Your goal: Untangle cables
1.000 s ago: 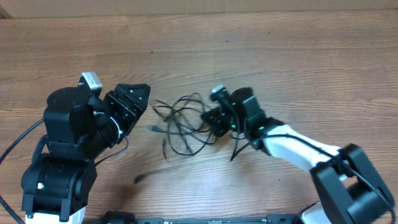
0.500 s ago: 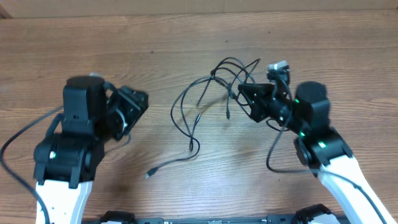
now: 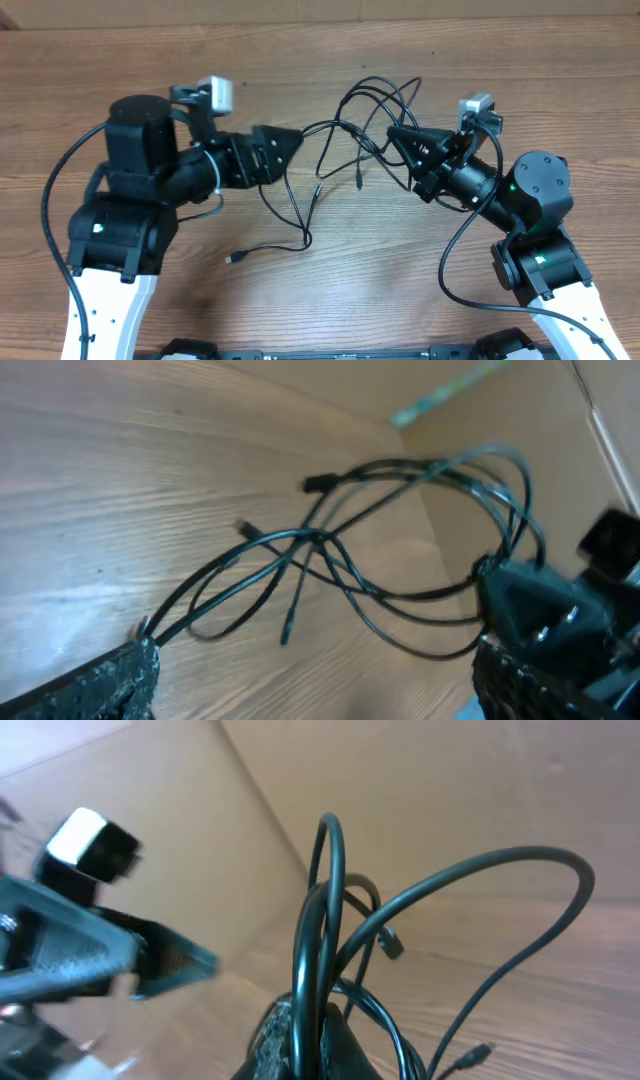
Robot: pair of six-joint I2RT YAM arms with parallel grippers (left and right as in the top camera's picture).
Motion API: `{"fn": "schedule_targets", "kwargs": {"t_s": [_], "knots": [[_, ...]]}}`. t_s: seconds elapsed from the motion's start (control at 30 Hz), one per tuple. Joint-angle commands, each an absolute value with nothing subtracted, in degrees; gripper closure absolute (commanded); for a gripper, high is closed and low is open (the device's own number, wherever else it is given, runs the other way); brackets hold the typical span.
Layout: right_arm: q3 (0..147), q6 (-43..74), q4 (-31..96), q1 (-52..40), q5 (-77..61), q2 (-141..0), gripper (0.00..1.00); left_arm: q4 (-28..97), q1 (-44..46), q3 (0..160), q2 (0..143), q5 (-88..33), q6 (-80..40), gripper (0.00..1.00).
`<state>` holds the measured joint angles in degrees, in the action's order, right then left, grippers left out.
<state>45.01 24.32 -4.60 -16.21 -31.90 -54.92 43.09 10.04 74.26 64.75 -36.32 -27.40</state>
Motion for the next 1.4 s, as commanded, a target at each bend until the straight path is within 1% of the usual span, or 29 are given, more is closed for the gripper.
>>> {"fn": "schedule_targets", "kwargs": {"t_s": [0.0, 0.17, 0.23, 0.47, 0.6, 0.73, 0.8, 1.0, 1.07, 1.23, 1.37], "knots": [[47.37, 30.74, -7.14, -16.01, -37.74, -54.11, 0.96, 43.09, 13.41, 75.20, 65.60, -35.16, -14.57, 0.00], [47.37, 33.30, -7.68, -16.05, -42.11, -54.11, 0.96, 43.05, 18.81, 75.20, 66.98, -20.32, -13.45, 0.00], [47.37, 34.33, -7.70, -16.05, -43.24, -54.11, 0.96, 42.78, 20.71, 75.20, 67.99, -16.25, -13.45, 0.00], [47.37, 36.29, -8.95, -16.12, -46.98, -54.11, 0.96, 39.99, 24.01, 75.20, 73.12, -13.82, -13.74, 0.00], [47.37, 36.71, -8.97, -16.12, -49.23, -54.11, 0.96, 38.87, 24.32, 75.20, 76.49, -9.56, -17.17, 0.00], [47.37, 37.52, -8.97, -16.10, -49.63, -54.11, 0.96, 38.26, 24.38, 75.20, 79.50, -6.46, -17.17, 0.01], [47.37, 37.52, -9.19, -16.10, -49.63, -54.11, 0.96, 39.20, 24.38, 75.20, 80.64, -1.63, -17.17, 0.00], [47.37, 37.39, -9.41, -15.99, -49.50, -54.11, 0.96, 45.25, 24.34, 75.20, 81.69, 19.31, -19.00, 0.00], [47.37, 37.01, -9.37, -15.99, -48.84, -54.13, 0.96, 46.28, 24.29, 75.22, 81.52, 23.75, -19.14, 0.01], [47.33, 35.88, -8.64, -15.99, -47.18, -54.37, 0.96, 46.46, 24.29, 75.22, 81.08, 23.92, -19.20, 0.00], [47.33, 33.93, -4.73, -15.99, -44.86, -55.31, 0.96, 46.46, 24.29, 75.22, 81.08, 23.94, -19.53, 0.00]]}}
